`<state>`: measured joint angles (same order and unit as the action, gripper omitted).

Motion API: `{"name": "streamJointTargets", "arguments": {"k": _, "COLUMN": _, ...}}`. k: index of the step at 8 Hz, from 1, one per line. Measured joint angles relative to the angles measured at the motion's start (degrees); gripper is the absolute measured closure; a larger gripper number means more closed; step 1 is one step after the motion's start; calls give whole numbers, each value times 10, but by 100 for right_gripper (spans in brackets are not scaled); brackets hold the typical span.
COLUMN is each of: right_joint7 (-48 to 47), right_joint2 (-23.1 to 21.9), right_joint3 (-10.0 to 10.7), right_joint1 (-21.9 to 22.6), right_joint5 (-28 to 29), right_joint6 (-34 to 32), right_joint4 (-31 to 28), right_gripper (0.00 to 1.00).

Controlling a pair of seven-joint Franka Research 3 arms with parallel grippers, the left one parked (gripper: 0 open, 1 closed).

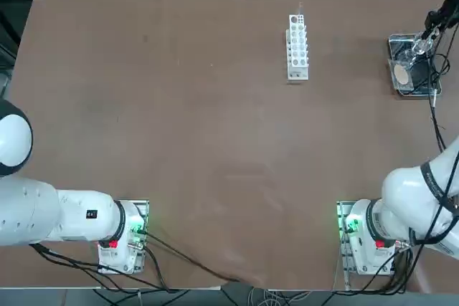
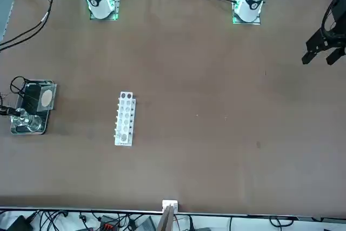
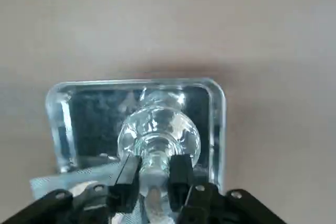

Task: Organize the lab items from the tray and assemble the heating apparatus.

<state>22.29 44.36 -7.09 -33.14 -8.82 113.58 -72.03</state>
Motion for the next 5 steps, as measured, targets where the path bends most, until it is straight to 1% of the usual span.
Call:
{"name": "streamJointTargets", "arguments": {"k": 1, "right_joint7": 0, "right_joint2": -13, "right_joint3": -17, "right_joint1": 2, "right_joint5": 9, "right_joint6": -9, "right_joint4": 2, "right_gripper": 69}}
{"name": "streamJointTargets", "arguments": {"k": 3, "right_joint7": -15, "right_joint2": -43, "right_joint3": -57, "right_joint1": 5, "right_joint5": 20, "right_joint6": -31, "right_joint4": 4, "right_gripper": 69}}
{"name": "streamJointTargets", "arguments": {"k": 4, "right_joint7": -52, "right_joint2": -58, "right_joint3": -81, "right_joint1": 9, "right_joint5": 20, "right_joint6": -45, "right_joint4": 5, "right_gripper": 69}}
{"name": "streamJointTargets", "arguments": {"k": 5, "right_joint7": -99, "right_joint2": -72, "right_joint3": -96, "right_joint1": 23, "right_joint5": 20, "right_joint6": -73, "right_joint4": 3, "right_gripper": 69}}
